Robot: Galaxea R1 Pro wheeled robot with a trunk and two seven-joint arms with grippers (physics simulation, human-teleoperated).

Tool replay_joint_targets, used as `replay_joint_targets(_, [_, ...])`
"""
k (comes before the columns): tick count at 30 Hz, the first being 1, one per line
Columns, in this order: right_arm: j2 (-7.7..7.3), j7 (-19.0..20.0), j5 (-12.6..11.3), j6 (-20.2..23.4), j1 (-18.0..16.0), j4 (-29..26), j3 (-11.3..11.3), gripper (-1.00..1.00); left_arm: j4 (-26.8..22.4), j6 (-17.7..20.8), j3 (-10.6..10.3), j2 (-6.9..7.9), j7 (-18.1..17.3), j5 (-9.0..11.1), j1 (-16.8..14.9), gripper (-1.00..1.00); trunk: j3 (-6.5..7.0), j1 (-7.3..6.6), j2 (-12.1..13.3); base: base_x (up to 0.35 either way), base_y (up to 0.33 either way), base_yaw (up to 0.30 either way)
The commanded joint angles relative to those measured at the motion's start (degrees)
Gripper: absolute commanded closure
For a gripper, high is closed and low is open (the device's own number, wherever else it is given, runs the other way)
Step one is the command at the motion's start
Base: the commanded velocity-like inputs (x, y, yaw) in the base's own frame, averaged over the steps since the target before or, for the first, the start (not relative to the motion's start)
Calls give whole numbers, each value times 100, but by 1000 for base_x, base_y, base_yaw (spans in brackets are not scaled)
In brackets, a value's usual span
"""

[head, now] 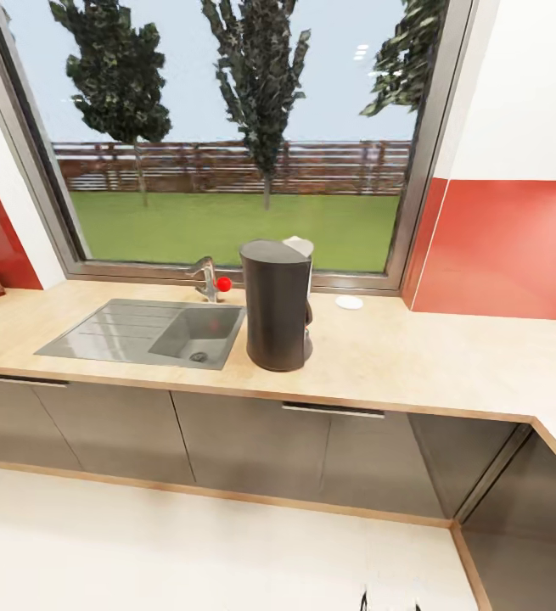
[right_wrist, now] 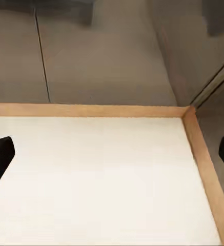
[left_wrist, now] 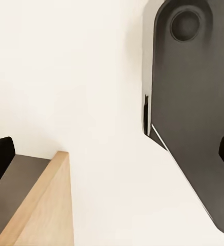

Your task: Set up a coffee station on the kitchen countertop: keep the coffee maker on the countertop, move the bottle of coffee from the kitchen shelf to the counter next to the coffee maker, place a paper coffee filter on top of the coffee maker, put the saucer next to the coffee maker with the coffee cup on the saucer, and place the electric kettle next to the coffee maker.

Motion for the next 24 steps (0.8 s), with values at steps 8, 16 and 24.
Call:
replay_joint_targets(8, [-3,1256,-70,3206,23,-197,20,-100,33,7,37,3,26,-91,15,-100,-12,3,-12,0,0,0])
replay_joint_targets(16, [-262,2025,-76,3724,24,-572,0,-100,86,-11,39,3,39,-62,47,-100,-12,3,-12,0,0,0])
replay_joint_targets(24, [-269,2043,-63,3739,24,-549,33,-100,72,0,93,2,60,-24,49,-100,-12,3,-12,0,0,0])
